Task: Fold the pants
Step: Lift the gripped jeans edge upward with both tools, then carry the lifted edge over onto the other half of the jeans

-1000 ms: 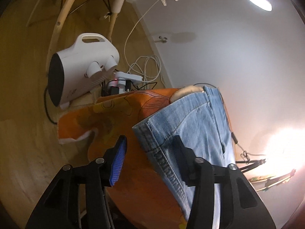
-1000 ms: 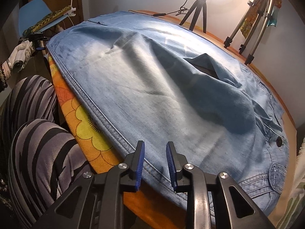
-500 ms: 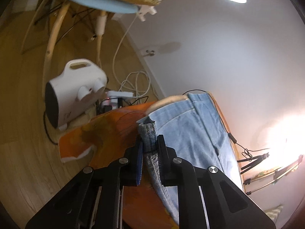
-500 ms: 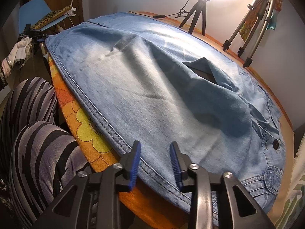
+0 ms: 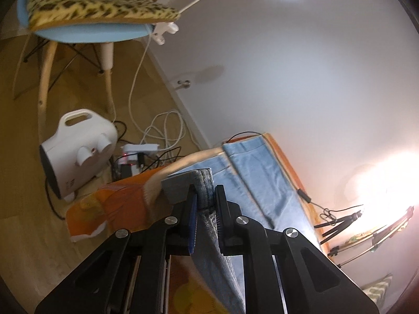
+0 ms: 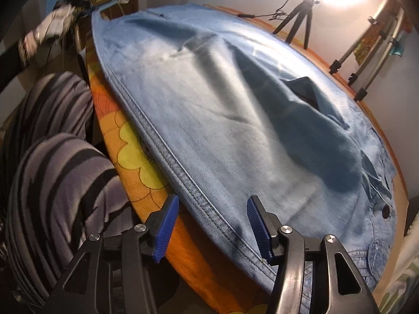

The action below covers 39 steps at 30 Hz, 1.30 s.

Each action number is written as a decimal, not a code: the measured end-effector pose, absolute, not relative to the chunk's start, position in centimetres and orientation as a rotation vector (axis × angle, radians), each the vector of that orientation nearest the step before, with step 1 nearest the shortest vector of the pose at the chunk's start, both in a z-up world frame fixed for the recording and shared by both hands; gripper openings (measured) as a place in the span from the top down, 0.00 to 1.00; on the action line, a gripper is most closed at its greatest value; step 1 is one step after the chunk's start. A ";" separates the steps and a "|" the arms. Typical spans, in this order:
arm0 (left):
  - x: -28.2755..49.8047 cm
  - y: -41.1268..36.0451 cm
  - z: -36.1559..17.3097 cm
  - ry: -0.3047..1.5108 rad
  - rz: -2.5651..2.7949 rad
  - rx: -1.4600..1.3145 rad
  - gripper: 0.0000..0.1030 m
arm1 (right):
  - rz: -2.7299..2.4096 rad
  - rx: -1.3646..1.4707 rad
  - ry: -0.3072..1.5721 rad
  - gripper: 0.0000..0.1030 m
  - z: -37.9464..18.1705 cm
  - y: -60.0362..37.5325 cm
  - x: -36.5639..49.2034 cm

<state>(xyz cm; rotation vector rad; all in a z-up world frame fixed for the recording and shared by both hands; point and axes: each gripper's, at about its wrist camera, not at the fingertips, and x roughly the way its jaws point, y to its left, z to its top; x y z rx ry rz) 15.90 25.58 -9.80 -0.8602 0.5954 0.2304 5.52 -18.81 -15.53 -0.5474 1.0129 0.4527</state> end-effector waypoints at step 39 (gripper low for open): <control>27.3 21.4 0.2 0.486 0.122 -0.684 0.95 | 0.175 -0.697 0.694 0.97 1.7 -17.2 19.2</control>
